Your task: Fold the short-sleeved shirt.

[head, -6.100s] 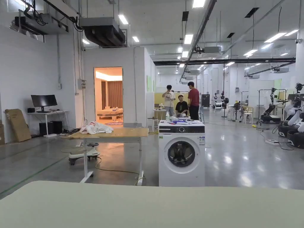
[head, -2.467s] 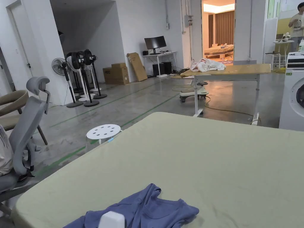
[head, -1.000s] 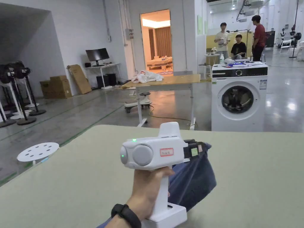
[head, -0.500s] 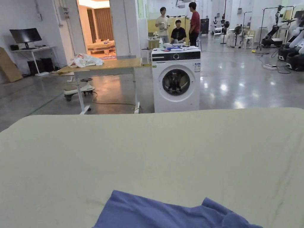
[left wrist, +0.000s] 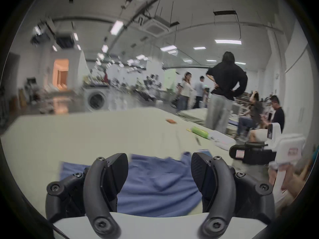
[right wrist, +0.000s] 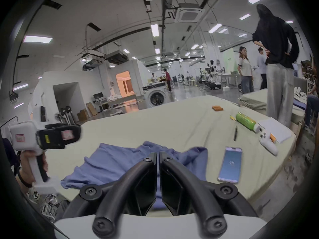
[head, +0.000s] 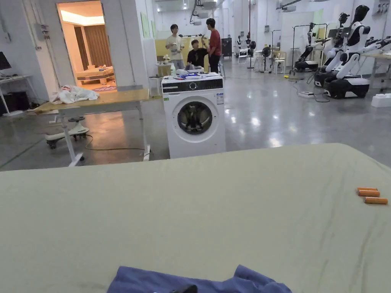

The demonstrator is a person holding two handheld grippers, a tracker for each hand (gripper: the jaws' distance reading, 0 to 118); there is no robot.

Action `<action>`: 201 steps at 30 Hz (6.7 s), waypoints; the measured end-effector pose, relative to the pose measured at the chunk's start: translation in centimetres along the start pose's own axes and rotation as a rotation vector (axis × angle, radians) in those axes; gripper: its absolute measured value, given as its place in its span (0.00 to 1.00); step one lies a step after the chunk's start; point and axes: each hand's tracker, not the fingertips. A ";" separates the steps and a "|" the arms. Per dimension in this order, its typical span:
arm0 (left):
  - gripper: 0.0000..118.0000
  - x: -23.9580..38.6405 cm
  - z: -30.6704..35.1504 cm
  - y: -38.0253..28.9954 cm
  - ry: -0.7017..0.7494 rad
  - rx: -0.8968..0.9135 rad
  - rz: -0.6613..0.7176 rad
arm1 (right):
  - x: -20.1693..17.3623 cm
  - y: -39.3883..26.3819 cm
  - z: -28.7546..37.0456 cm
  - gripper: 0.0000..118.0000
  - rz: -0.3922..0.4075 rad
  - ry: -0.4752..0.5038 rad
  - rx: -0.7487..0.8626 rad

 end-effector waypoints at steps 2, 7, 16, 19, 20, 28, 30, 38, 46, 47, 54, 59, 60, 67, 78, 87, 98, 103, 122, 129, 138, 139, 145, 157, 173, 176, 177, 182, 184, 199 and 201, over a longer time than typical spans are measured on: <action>0.62 -0.2 3.7 -0.5 0.158 0.041 -0.072 | -0.9 0.8 -0.2 0.01 0.022 0.028 0.030; 0.37 -0.3 11.0 -1.0 0.452 0.166 -0.033 | -2.6 1.9 -0.3 0.01 0.049 0.082 0.079; 0.00 2.0 15.6 -1.8 0.523 0.194 -0.009 | -3.7 1.8 -0.6 0.01 0.054 0.114 0.096; 0.00 2.2 14.4 -1.8 0.544 0.159 -0.031 | -3.8 1.9 -0.8 0.01 0.051 0.121 0.094; 0.00 2.2 14.1 -1.8 0.544 0.149 -0.035 | -3.8 1.9 -0.8 0.01 0.054 0.125 0.094; 0.00 0.7 12.6 -1.4 0.488 0.128 -0.002 | -3.5 1.6 -1.0 0.01 0.059 0.117 0.077; 0.00 -0.7 11.6 -1.3 0.427 0.093 -0.002 | -3.2 1.3 -1.2 0.01 0.054 0.114 0.065; 0.19 -12.9 -1.0 -0.4 0.289 -0.181 0.106 | -1.4 -0.6 -1.3 0.01 0.032 0.063 0.024; 0.64 -25.1 -19.4 -1.6 0.360 -0.410 0.196 | 2.8 -2.9 -1.8 0.01 -0.090 -0.057 -0.085; 0.63 -26.6 -21.0 -2.3 0.346 -0.448 0.232 | 3.3 -3.1 -1.8 0.01 -0.106 -0.071 -0.100; 0.50 -31.9 -28.4 -6.5 0.467 -0.581 0.372 | 4.9 -4.3 -1.8 0.01 -0.101 -0.161 -0.151; 0.00 -28.4 -28.4 -7.0 0.407 -0.608 0.212 | 5.6 -4.9 -2.7 0.01 -0.115 -0.165 -0.188; 0.00 -27.3 -29.4 -7.6 0.457 -0.638 0.159 | 5.7 -4.7 -3.3 0.01 -0.113 -0.163 -0.187; 0.00 -28.4 -29.8 -7.8 0.455 -0.658 0.218 | 9.3 0.2 -12.3 0.51 -0.097 -0.195 -0.277; 0.00 -28.1 -28.3 -6.5 0.404 -0.674 0.287 | 16.1 -2.0 -26.5 0.47 -0.204 -0.247 -0.584; 0.00 -24.7 -27.4 -6.1 0.455 -0.608 0.125 | 13.6 -0.6 -24.6 0.02 -0.053 -0.261 -0.510; 0.00 -21.3 -2.4 9.1 0.379 -0.064 0.118 | 7.9 14.1 -12.3 0.02 0.067 -0.125 -0.069; 0.00 -19.2 6.2 16.5 0.396 0.155 0.100 | 5.2 21.6 -10.2 0.02 0.104 -0.087 0.095; 0.00 -20.4 6.5 27.3 0.670 0.284 -0.083 | -3.8 40.8 -13.2 0.02 0.175 -0.062 0.355; 0.00 -24.9 1.1 29.2 0.723 0.250 -0.063 | -4.9 43.0 -18.2 0.02 0.200 -0.086 0.333; 0.00 -29.9 -4.1 31.1 0.759 0.251 0.060 | -4.8 43.6 -25.8 0.02 0.193 -0.106 0.324; 0.00 -30.0 -4.6 31.1 0.764 0.253 0.071 | -4.6 43.6 -26.8 0.02 0.179 -0.099 0.301; 0.00 -30.9 -8.6 29.6 0.792 0.194 -0.006 | -4.6 43.7 -30.6 0.02 0.143 -0.128 0.305; 0.00 -30.8 -10.4 21.7 0.667 0.061 0.055 | -2.1 36.6 -32.0 0.02 0.191 -0.102 0.173; 0.00 -18.5 8.0 -1.4 0.457 0.013 0.360 | 8.1 10.7 -13.8 0.02 -0.071 -0.024 -0.037; 0.00 -16.3 11.2 -4.6 0.438 -0.006 0.402 | 9.1 6.1 -10.1 0.02 -0.094 -0.061 -0.072; 0.00 -15.7 11.7 -5.3 0.455 -0.032 0.408 | 9.3 4.8 -9.2 0.02 -0.107 -0.078 -0.098; 0.00 -14.3 12.7 -9.6 0.461 -0.140 0.435 | 9.7 -0.4 -6.8 0.02 -0.127 -0.139 -0.177; 0.00 -14.3 12.4 -11.4 0.461 -0.166 0.444 | 10.0 -2.2 -6.7 0.02 -0.151 -0.129 -0.206; 0.71 -9.9 10.6 -11.8 0.657 -0.142 0.223 | 8.4 -4.7 -4.4 0.58 -0.182 -0.097 -0.186; 0.71 -7.6 10.9 -10.3 0.647 -0.062 0.169 | 6.4 -3.9 -3.7 0.58 -0.133 -0.065 -0.150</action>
